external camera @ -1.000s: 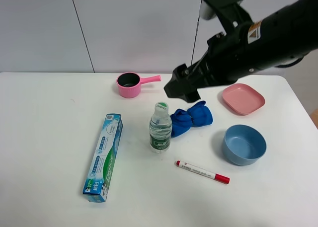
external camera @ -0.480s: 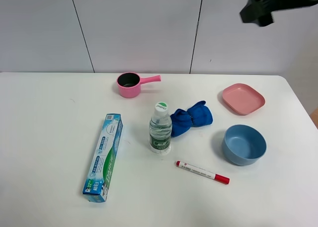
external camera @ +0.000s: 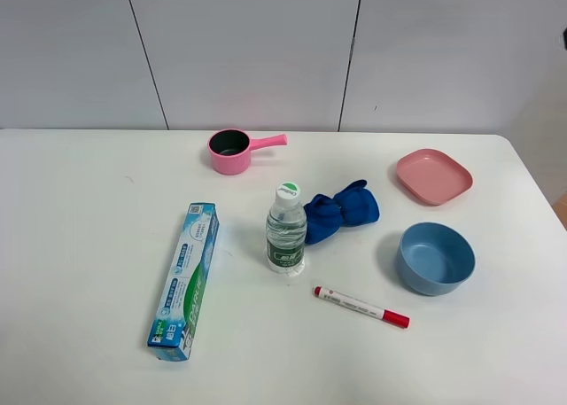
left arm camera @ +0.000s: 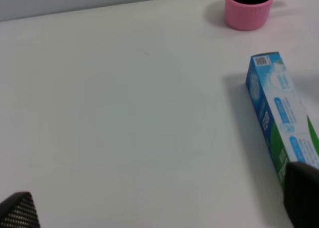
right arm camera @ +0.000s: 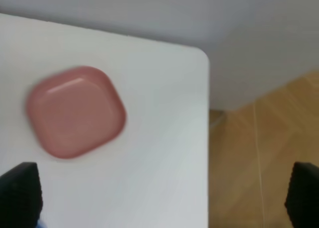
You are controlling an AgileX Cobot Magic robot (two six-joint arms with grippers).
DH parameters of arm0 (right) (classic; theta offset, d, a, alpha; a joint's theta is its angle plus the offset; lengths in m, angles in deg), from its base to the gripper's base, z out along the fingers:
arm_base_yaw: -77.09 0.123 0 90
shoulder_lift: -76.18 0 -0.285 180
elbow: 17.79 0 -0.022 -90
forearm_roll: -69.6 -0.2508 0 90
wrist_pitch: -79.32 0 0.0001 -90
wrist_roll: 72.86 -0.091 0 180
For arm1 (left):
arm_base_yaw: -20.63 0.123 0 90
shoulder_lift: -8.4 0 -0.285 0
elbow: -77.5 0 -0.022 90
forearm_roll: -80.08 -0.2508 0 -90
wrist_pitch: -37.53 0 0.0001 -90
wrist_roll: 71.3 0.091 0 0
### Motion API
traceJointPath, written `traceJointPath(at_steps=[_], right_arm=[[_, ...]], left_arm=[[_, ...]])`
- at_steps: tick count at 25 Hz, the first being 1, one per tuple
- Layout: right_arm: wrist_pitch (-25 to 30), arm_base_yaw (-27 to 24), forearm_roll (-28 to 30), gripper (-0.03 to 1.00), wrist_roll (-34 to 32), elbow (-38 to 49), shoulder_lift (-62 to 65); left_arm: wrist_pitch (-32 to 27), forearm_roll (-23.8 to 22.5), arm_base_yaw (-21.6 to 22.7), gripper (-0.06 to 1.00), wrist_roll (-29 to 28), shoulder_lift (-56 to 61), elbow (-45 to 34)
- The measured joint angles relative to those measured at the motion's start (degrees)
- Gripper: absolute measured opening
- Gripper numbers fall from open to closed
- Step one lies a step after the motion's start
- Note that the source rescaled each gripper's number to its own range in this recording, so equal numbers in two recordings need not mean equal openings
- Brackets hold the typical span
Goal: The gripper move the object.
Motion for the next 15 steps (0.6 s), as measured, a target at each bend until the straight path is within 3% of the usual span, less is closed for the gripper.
traceJointPath(at_steps=[4,15], right_arm=[[3.0,-2.7,0.1,1.0,-0.2,0.0,0.2],[6.6,-2.9,-1.9,1.0,0.1,0.0,11.3]], left_arm=[[0.0,0.0,0.0,1.0,0.0,0.0,0.0],[0.0,0.0,0.0,1.0,0.0,0.0,0.0]])
